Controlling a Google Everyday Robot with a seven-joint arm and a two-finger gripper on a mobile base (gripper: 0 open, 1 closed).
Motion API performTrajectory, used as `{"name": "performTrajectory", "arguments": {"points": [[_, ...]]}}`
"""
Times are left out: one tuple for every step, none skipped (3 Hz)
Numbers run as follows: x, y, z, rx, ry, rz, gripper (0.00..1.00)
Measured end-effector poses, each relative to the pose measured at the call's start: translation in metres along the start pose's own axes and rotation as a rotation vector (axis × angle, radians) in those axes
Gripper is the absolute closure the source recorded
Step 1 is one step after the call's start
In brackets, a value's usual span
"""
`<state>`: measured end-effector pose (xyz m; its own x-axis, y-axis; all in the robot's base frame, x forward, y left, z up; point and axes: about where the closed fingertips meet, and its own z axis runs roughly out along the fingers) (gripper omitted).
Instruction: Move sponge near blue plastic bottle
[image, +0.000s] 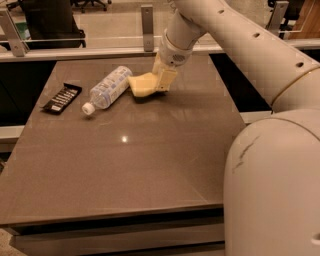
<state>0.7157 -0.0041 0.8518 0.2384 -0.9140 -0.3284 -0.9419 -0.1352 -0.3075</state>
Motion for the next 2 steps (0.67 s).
{"name": "performTrajectory", "arguments": {"points": [[-0.0051, 0.0018, 0.0124, -0.022, -0.009, 0.0, 1.0], [-0.0059, 0.0023, 0.0142, -0.027, -0.011, 0.0, 1.0]]}}
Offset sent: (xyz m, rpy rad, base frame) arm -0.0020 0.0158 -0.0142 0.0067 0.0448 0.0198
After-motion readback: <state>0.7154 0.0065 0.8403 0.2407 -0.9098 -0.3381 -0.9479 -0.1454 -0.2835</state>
